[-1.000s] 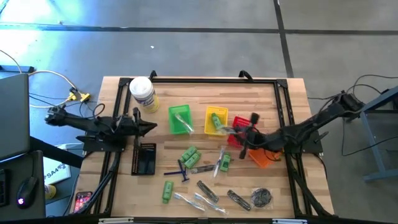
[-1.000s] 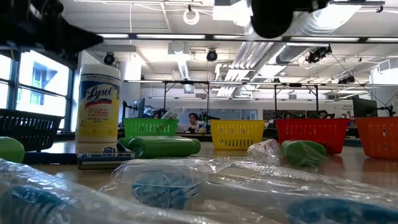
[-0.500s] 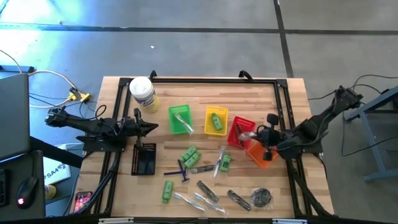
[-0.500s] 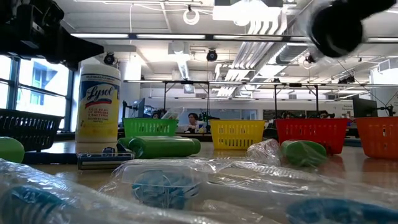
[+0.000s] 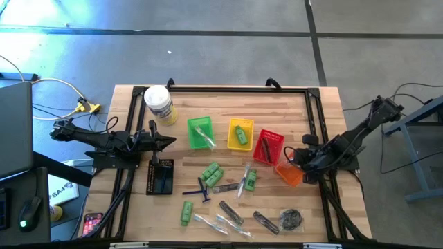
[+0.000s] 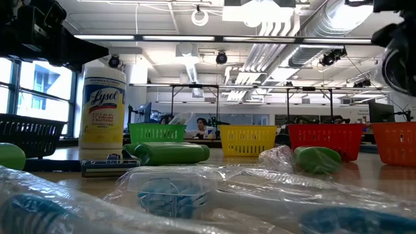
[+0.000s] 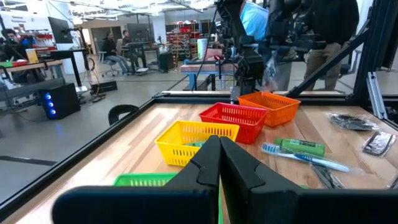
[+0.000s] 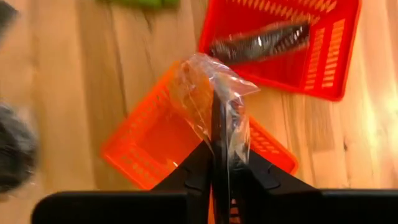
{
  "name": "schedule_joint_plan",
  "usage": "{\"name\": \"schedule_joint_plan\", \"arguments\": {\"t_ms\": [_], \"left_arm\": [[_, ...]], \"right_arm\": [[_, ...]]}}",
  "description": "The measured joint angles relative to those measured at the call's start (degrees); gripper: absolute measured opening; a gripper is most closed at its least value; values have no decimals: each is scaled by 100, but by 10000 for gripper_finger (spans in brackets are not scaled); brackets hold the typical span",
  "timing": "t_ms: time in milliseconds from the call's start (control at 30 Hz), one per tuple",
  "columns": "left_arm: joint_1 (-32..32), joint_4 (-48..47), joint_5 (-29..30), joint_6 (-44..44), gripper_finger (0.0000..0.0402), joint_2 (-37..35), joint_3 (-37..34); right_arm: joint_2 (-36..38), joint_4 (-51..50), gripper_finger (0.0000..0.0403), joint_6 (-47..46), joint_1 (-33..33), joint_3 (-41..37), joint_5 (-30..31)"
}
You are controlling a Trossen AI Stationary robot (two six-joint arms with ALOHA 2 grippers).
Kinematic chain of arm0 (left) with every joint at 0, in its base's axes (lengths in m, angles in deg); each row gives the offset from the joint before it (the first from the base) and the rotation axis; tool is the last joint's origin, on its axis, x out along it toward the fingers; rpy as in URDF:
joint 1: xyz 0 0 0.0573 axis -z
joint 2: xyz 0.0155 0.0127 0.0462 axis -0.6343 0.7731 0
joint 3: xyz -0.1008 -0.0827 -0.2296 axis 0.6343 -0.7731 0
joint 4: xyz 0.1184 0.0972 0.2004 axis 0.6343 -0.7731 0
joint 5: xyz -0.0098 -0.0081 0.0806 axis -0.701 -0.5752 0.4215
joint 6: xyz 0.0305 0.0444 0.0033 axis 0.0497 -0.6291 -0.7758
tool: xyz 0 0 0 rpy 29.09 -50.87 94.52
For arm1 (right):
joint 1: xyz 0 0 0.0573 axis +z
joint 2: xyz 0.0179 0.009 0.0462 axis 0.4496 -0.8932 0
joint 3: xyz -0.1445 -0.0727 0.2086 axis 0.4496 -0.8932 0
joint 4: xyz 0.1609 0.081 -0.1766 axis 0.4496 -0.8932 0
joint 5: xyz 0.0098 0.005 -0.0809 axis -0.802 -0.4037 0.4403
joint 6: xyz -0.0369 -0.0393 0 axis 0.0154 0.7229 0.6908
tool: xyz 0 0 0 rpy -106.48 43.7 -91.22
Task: Pick & Place Travel size toiletries
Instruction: Put the black hairbrush into the orange bin
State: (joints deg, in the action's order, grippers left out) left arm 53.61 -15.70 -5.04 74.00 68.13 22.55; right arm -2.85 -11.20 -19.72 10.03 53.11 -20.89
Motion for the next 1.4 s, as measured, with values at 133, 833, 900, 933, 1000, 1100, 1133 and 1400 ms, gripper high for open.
{"name": "schedule_joint_plan", "arguments": {"t_ms": [133, 833, 900, 933, 1000, 1100, 1133, 1400], "left_arm": [[0, 4, 1, 26, 2, 0, 0], [0, 7, 1, 46, 2, 0, -4], [0, 8, 0, 46, 2, 0, -4], [0, 9, 0, 46, 2, 0, -4], [0, 9, 0, 48, 2, 2, -4], [0, 7, 0, 48, 2, 2, -4], [0, 9, 0, 48, 2, 2, -4], [0, 7, 0, 48, 2, 2, -4]], "right_arm": [[-337, 9, 25, 13, -115, -105, -105], [-2375, -293, 111, -219, -634, -138, -433], [-2382, -403, 145, -306, -655, -138, -442], [-2368, -418, 161, -358, -654, -140, -462], [-2311, -402, 194, -466, -647, -140, -505], [-2175, -352, 235, -615, -600, -139, -573], [-2133, -368, 246, -675, -576, -135, -574], [-1748, -270, 271, -1095, -414, -57, -381]]}}
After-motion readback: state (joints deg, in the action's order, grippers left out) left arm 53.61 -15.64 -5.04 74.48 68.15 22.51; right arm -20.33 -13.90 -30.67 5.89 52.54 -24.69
